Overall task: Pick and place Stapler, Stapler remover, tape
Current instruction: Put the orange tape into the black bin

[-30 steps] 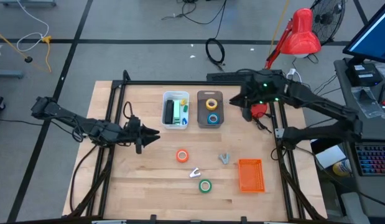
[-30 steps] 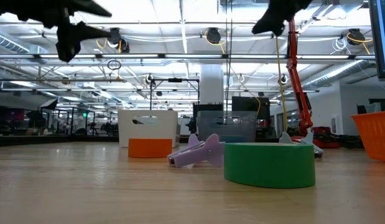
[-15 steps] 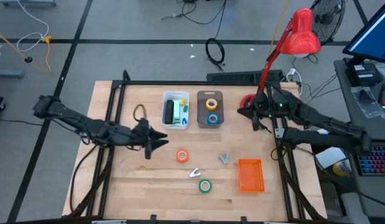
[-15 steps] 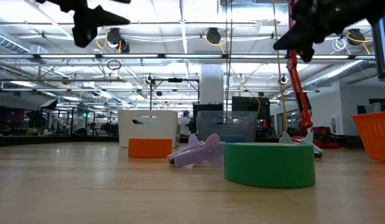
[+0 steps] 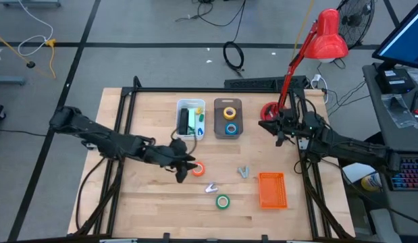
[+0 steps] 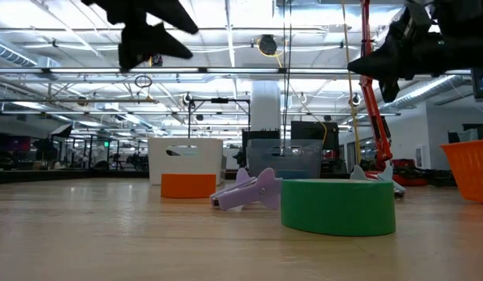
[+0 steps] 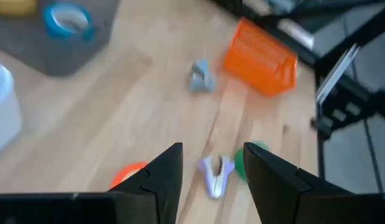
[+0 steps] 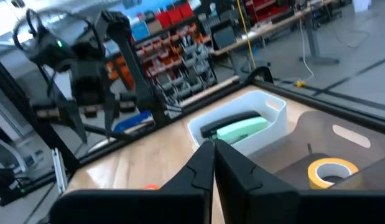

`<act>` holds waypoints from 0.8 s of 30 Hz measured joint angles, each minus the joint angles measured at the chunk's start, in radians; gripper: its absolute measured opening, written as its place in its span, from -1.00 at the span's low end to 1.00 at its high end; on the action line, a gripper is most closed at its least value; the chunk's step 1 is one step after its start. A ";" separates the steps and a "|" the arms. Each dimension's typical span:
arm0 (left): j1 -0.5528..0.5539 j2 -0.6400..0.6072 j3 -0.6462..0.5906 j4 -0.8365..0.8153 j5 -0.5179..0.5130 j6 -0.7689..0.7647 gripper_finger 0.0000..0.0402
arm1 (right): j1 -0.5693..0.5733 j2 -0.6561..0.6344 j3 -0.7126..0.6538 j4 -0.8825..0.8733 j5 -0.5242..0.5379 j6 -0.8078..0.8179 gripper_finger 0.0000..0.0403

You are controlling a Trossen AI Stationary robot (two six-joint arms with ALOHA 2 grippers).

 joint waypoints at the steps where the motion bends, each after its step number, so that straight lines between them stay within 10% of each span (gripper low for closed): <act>1: 0.010 0.022 0.010 -0.013 0.025 0.003 -0.15 | 0.000 -0.001 -0.011 0.024 -0.001 0.003 -0.98; 24: 0.238 0.336 0.148 -0.256 0.379 -0.143 -0.15 | 0.000 -0.006 -0.050 0.071 -0.004 -0.004 -0.98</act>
